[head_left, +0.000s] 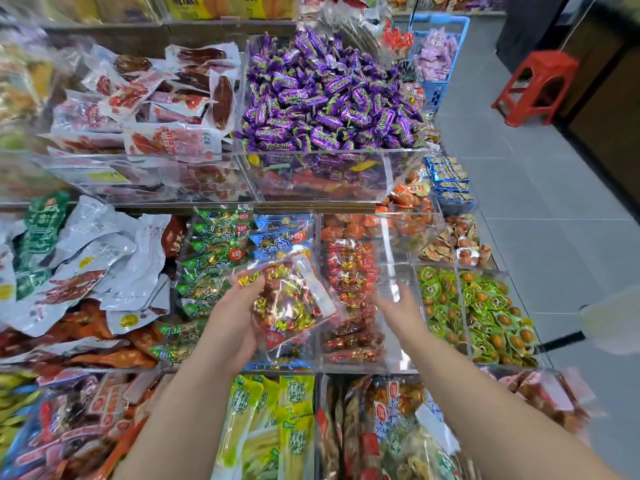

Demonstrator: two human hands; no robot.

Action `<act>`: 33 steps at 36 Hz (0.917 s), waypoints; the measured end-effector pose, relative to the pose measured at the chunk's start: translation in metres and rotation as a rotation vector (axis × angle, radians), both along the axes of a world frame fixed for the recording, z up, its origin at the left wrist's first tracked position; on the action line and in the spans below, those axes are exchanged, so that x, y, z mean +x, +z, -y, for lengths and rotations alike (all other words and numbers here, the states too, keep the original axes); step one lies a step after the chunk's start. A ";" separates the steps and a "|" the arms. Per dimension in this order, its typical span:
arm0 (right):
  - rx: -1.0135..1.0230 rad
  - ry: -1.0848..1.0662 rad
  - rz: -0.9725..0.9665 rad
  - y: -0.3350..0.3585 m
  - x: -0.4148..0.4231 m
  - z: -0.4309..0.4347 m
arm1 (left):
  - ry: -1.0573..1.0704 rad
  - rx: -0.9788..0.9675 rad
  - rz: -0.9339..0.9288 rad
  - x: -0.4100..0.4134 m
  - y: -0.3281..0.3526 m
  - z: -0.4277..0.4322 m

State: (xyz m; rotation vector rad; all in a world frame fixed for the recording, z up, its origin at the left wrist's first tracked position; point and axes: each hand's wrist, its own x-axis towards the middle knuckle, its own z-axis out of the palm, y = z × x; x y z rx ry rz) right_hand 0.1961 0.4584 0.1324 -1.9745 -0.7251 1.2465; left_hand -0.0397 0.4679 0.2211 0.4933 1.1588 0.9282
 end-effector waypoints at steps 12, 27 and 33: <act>0.660 0.843 0.702 0.075 -0.031 0.042 | -0.188 -0.012 0.149 0.069 0.012 0.002; 0.242 0.113 0.571 0.052 0.061 -0.010 | -0.689 0.516 -1.439 0.068 -0.028 -0.054; 0.027 0.206 0.601 0.036 0.063 -0.053 | -0.815 0.384 -1.698 0.061 -0.062 -0.065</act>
